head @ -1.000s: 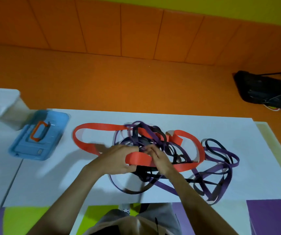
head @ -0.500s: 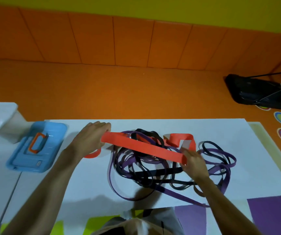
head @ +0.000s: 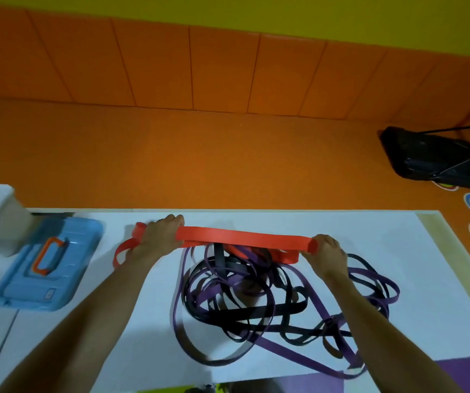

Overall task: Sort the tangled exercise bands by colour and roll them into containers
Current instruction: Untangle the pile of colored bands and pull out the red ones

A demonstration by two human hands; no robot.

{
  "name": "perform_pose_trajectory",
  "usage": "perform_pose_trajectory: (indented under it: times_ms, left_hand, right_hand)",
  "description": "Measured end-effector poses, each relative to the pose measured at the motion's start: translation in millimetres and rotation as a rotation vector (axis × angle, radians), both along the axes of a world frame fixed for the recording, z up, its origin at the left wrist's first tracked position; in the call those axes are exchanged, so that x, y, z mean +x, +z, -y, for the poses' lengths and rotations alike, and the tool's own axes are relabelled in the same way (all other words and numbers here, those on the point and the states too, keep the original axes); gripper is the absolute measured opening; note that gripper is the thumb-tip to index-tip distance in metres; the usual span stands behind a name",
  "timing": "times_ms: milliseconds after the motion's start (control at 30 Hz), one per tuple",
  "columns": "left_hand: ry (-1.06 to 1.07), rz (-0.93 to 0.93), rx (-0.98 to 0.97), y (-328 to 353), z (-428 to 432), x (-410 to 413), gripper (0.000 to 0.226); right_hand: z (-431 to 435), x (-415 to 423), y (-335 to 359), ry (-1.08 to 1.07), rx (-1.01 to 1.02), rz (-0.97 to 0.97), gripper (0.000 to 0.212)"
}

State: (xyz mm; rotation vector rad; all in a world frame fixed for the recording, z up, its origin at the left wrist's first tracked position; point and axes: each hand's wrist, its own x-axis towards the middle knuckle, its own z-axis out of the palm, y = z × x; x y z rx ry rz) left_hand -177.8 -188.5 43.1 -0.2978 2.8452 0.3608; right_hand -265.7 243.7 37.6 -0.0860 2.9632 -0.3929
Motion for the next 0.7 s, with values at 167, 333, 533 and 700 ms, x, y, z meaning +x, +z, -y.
perform_pose_trajectory:
  times_ms: [167, 333, 533, 700]
  left_hand:
    - [-0.051, 0.087, -0.087, -42.5, 9.0, -23.2, 0.047]
    - [-0.115, 0.158, -0.193, -72.8, 18.7, -25.9, 0.049]
    - [-0.065, 0.231, -0.196, -90.6, 16.2, -28.4, 0.057]
    - [-0.065, 0.215, -0.263, -109.7, 15.5, -26.7, 0.065]
  right_hand:
    - [9.1, -24.0, -26.4, 0.245, 0.005, 0.144, 0.057]
    - [15.6, -46.9, -48.4, 0.55, 0.243, 0.366, 0.087]
    - [11.4, -72.3, -76.2, 0.61, 0.362, 0.23, 0.059]
    - [20.6, -91.9, -60.4, 0.598, 0.414, 0.302, 0.037]
